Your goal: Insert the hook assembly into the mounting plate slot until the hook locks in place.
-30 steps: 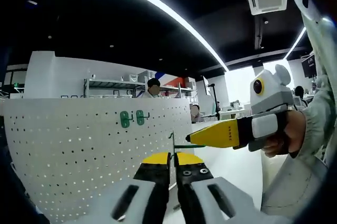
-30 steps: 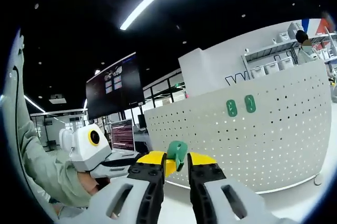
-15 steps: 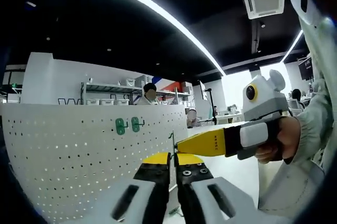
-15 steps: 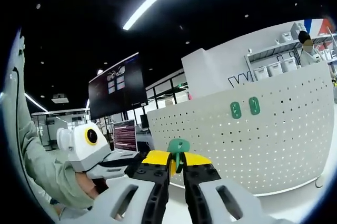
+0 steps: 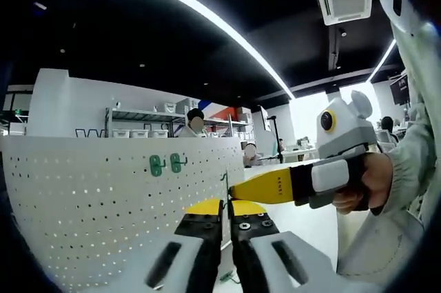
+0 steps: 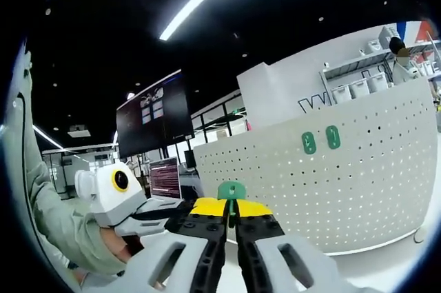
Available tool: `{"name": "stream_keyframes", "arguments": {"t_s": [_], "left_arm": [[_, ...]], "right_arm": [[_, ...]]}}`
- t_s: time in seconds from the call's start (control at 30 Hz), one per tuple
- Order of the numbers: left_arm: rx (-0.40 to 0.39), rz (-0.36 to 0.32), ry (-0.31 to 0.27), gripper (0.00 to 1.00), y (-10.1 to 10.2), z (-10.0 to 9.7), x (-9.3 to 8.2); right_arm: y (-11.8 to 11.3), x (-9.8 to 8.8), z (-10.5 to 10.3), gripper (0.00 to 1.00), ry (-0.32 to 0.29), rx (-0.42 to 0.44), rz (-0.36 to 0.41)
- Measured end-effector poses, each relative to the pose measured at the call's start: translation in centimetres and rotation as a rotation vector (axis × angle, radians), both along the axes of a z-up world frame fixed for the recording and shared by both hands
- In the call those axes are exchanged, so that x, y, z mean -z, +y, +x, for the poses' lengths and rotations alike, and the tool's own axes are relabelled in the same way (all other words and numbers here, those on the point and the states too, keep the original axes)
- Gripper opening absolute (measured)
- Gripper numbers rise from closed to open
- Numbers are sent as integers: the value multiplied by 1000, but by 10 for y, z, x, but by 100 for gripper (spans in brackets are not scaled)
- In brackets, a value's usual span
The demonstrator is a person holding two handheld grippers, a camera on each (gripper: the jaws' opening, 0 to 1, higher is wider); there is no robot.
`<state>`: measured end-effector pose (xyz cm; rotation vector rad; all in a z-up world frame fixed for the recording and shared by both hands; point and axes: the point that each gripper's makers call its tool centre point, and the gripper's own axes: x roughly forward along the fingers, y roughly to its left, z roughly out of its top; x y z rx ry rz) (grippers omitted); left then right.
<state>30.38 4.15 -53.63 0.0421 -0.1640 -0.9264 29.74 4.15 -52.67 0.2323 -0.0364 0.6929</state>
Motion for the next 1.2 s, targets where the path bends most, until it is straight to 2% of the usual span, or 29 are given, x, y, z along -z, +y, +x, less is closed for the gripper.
{"name": "stream_keyframes", "arguments": {"t_s": [0.33, 0.57, 1.07, 1.2], "left_arm": [[-13, 37, -9, 6, -1, -1, 5], [-32, 58, -12, 18, 2, -2, 10], [-101, 56, 10, 34, 21, 4, 18], [-136, 62, 28, 42, 30, 7, 24]], "right_arm": [[0, 4, 1, 1, 7, 7, -16], [-1, 4, 4, 1, 6, 21, -12], [-8, 13, 10, 1, 29, 57, -32], [-14, 18, 13, 1, 37, 78, -38]]}}
